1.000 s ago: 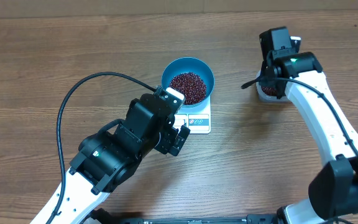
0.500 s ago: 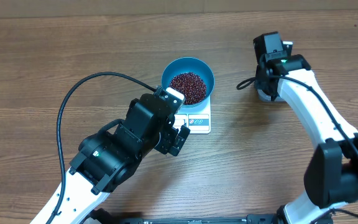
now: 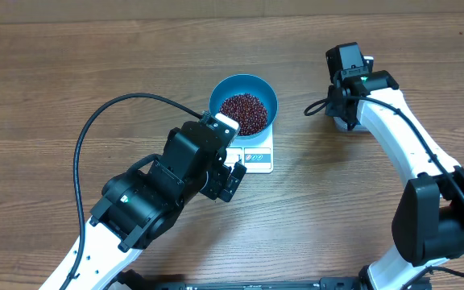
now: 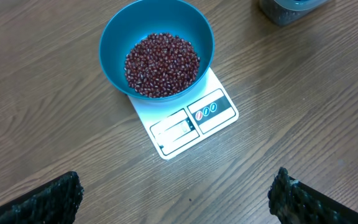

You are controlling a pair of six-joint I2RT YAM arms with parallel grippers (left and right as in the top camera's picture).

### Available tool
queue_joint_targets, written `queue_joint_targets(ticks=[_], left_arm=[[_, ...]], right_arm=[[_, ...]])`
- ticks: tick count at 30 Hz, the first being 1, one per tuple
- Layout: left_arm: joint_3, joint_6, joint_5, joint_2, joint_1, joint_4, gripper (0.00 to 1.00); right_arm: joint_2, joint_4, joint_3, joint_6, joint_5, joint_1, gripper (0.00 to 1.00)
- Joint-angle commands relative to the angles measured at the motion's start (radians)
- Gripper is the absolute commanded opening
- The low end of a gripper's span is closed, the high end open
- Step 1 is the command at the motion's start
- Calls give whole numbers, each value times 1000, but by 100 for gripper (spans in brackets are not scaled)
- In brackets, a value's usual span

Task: Scoop item into bowl and weigh 150g on scale
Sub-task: 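Lower the scoop into the tub and scoop a small amount of beans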

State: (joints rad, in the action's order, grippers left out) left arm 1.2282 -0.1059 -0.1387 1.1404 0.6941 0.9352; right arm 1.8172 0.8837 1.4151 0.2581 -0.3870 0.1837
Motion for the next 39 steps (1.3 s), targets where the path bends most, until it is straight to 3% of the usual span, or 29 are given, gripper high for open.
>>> queue_joint_targets(ticks=[1,17,25,39], left_arm=[[-11,-14,12,4,-2,0,100],[-11,-14,12,4,-2,0,100],[-11,-14,12,4,-2,0,99],[-11,-14,12,4,-2,0,100]], right_arm=[[8,-20,-6,0,131,-6,4],[-71,-25,-6,-23,193,-135,4],[-103,-10,-6,-101,385,-221,4],[-111,8,-6,-135,550,-338,4]])
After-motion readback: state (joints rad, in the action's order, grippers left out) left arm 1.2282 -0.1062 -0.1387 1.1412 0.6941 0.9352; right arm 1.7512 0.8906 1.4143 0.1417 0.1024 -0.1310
